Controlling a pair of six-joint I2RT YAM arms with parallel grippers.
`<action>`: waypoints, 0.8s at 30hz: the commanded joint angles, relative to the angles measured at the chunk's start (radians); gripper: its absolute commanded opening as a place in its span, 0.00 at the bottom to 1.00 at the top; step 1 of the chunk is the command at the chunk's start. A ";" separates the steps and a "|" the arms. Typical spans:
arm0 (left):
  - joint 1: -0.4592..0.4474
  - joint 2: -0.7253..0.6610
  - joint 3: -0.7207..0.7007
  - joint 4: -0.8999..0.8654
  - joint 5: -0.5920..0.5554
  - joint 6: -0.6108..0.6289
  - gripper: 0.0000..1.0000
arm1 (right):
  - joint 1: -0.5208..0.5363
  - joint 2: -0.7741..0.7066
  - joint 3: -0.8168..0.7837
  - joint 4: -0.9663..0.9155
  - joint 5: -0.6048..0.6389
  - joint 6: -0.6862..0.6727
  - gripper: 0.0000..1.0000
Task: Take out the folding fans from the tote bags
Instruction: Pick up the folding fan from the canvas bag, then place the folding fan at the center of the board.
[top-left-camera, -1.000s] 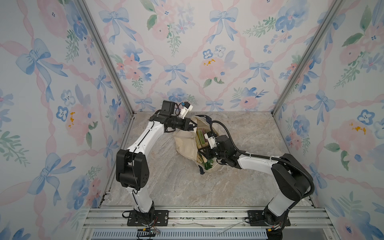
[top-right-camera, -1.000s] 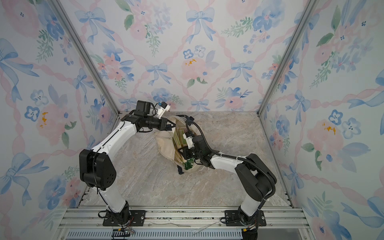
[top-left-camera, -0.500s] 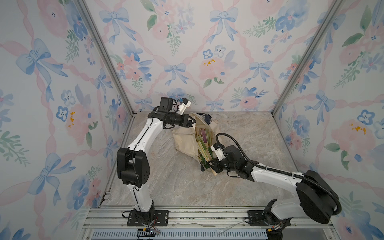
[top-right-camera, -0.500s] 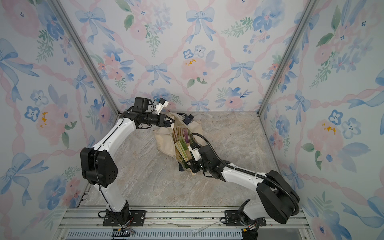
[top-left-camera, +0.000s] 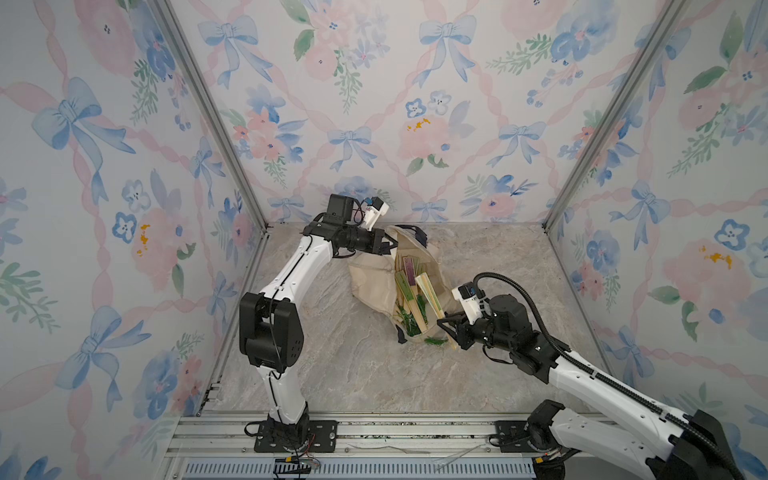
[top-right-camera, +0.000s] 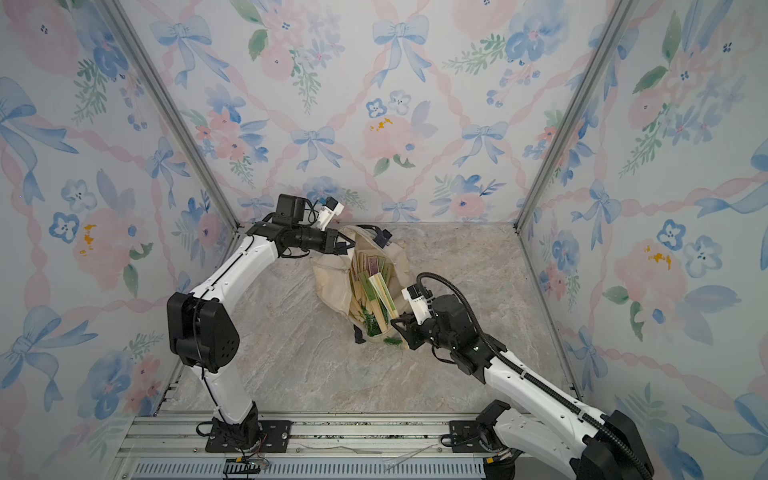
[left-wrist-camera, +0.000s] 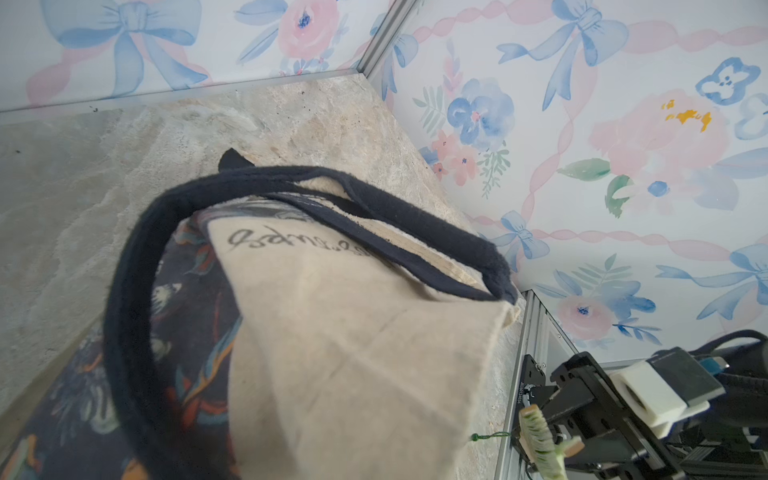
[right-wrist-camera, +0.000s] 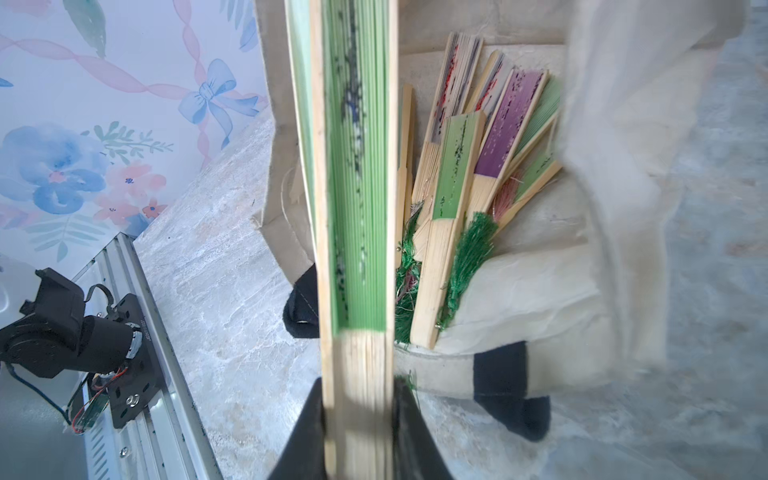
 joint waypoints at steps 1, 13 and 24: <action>-0.004 -0.006 -0.017 0.044 0.008 -0.003 0.00 | -0.037 -0.061 0.066 -0.039 -0.070 -0.032 0.10; 0.019 -0.025 -0.062 0.045 0.028 0.033 0.00 | -0.269 -0.150 0.213 -0.159 -0.010 -0.020 0.09; 0.016 -0.101 -0.114 0.045 0.019 0.061 0.00 | -0.488 0.371 0.437 -0.432 0.384 -0.020 0.08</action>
